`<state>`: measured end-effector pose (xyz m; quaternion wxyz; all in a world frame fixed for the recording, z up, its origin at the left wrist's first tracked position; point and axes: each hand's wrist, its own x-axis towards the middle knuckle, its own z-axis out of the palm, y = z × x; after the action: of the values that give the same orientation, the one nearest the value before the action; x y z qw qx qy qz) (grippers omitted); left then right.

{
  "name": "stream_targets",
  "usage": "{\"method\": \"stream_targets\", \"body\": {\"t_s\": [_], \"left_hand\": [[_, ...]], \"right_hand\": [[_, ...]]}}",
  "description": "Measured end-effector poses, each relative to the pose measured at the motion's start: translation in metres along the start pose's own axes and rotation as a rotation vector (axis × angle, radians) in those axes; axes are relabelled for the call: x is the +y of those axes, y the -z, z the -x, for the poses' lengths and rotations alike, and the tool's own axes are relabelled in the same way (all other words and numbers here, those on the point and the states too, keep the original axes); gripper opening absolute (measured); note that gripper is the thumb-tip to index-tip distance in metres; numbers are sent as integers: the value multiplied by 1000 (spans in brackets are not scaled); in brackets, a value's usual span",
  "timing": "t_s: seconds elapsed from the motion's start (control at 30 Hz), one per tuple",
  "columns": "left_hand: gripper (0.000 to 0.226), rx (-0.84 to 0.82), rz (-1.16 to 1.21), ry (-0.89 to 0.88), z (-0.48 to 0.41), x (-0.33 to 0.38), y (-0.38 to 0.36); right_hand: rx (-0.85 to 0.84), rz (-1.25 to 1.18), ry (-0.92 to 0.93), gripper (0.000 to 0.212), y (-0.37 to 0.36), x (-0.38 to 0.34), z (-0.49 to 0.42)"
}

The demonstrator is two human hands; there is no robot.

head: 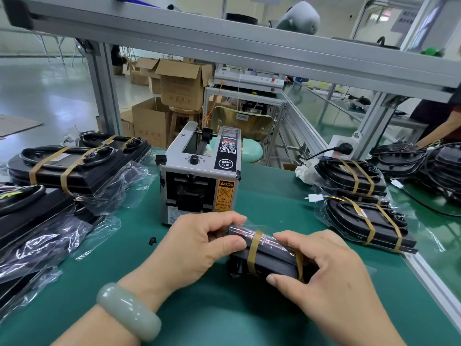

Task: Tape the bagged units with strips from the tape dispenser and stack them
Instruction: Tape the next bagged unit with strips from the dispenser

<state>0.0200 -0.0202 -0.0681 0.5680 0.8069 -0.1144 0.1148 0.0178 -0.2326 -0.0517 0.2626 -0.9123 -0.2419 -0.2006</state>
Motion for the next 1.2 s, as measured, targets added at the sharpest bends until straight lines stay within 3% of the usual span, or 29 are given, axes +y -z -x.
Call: {"method": "stream_targets", "body": {"t_s": [0.13,0.3,0.4,0.47,0.57,0.7,0.83,0.93,1.0,1.2], "left_hand": [[30,-34,4,-3,-3,-5,7],[26,29,179,73,-4,-11,12],[28,72,233,125,-3,-17,19],[28,78,256,142,-3,-19,21],[26,110,281,148,-1,-21,22],[33,120,341,203,3,-24,23],[46,222,483,352,6,-27,23],[16,468,430,455,-2,-28,26],[9,574,432,522,-10,-30,31],[12,587,530,664,-29,-22,36]], "right_hand": [[-30,-78,89,61,5,4,-1],[39,-224,-62,64,27,24,2],[-219,-313,-188,81,24,35,6],[-310,-356,-204,76,15,36,4],[-244,-540,-196,64,7,31,0],[-179,-685,-177,68,3,27,1],[24,-592,-187,74,6,22,3],[188,-471,-137,61,13,20,3],[242,-410,-92,52,13,17,2],[310,-321,-95,48,8,13,1]]}}
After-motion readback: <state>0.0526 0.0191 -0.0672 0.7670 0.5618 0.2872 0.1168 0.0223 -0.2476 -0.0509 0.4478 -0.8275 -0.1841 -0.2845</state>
